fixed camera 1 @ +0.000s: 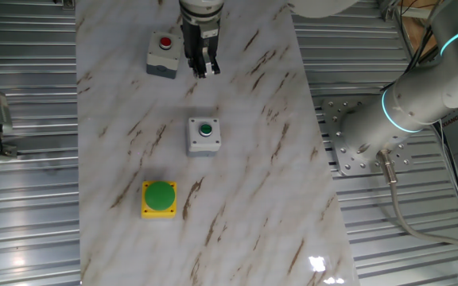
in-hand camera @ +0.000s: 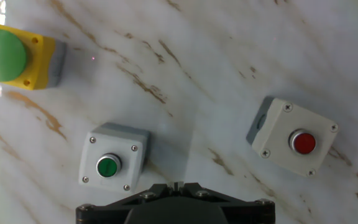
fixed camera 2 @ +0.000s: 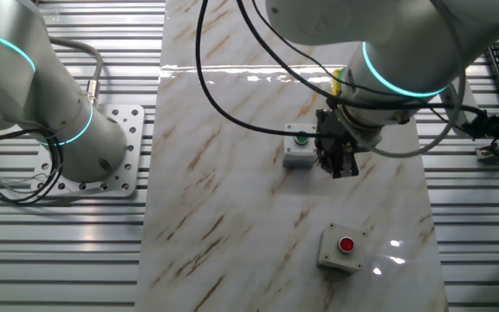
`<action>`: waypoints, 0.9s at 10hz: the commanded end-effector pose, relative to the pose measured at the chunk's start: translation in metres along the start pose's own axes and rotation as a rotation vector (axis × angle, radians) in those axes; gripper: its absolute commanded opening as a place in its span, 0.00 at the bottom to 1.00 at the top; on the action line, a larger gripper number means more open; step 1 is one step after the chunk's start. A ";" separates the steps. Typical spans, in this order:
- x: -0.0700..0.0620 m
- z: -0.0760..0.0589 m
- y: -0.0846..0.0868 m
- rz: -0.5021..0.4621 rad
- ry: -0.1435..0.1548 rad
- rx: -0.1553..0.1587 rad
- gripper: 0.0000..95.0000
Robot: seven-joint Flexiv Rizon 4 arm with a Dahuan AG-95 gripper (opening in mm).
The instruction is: Press three buttons from left to right in sequence
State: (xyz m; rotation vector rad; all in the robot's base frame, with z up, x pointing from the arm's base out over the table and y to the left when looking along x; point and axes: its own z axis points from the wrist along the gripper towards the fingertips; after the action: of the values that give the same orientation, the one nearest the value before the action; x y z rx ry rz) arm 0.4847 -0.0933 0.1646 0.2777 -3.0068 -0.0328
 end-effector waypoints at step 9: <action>-0.006 0.004 -0.001 -0.038 -0.008 -0.020 0.00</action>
State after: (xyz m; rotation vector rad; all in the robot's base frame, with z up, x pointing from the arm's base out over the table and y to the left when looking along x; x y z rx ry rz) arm 0.4905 -0.0937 0.1595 0.3259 -3.0127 -0.0723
